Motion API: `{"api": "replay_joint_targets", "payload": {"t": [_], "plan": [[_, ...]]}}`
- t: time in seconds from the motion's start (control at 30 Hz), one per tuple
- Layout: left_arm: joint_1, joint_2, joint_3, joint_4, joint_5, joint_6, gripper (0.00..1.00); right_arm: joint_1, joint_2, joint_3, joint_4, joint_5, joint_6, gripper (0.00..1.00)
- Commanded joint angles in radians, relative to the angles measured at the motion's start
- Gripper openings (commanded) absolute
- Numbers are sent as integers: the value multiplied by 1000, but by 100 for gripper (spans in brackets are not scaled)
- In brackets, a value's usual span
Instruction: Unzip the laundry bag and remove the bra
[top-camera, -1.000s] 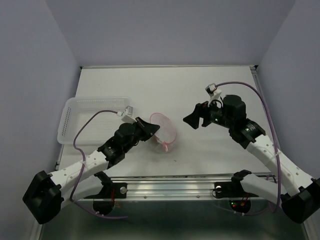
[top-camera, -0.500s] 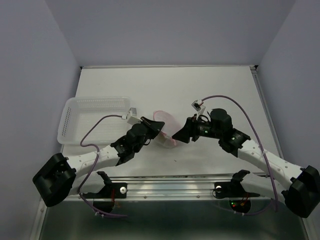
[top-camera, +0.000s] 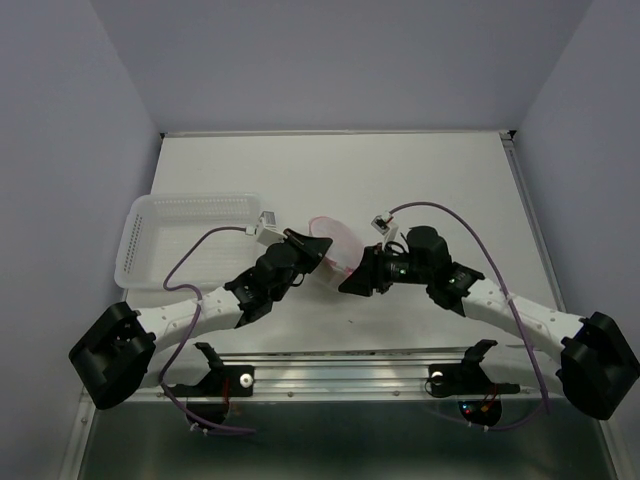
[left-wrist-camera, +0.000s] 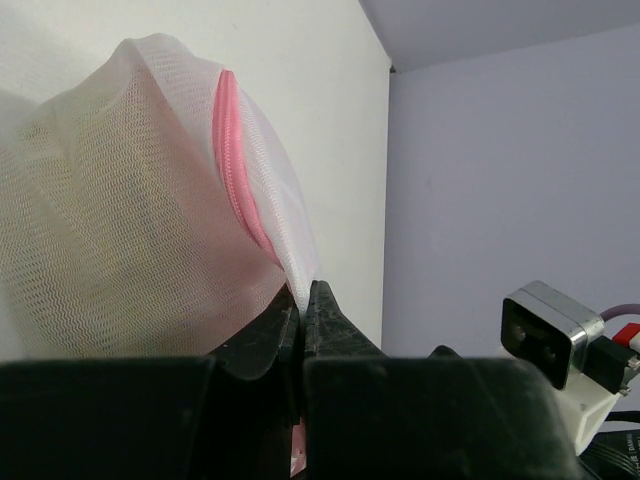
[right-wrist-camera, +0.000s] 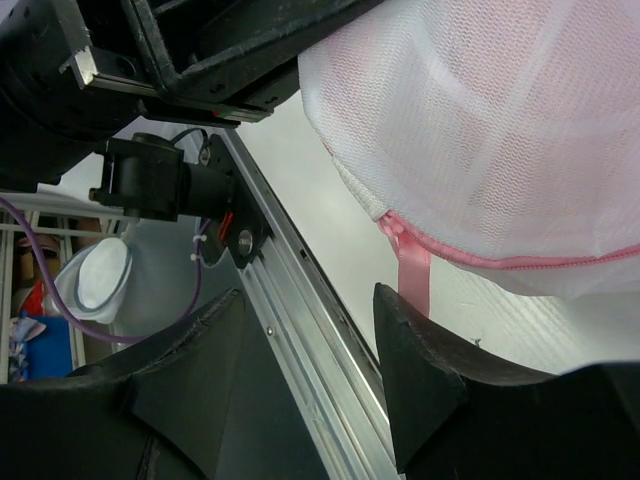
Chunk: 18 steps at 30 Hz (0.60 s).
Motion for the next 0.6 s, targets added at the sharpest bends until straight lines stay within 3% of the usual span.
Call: {"api": "replay_joint_targets", "payload": {"t": [0.0, 0.57], "plan": [[-5, -23, 43, 60, -31, -4, 0, 9, -7, -10, 61, -22, 19, 60], [-6, -51, 27, 58, -8, -7, 0, 9, 39, -29, 149, 63, 16, 60]]}}
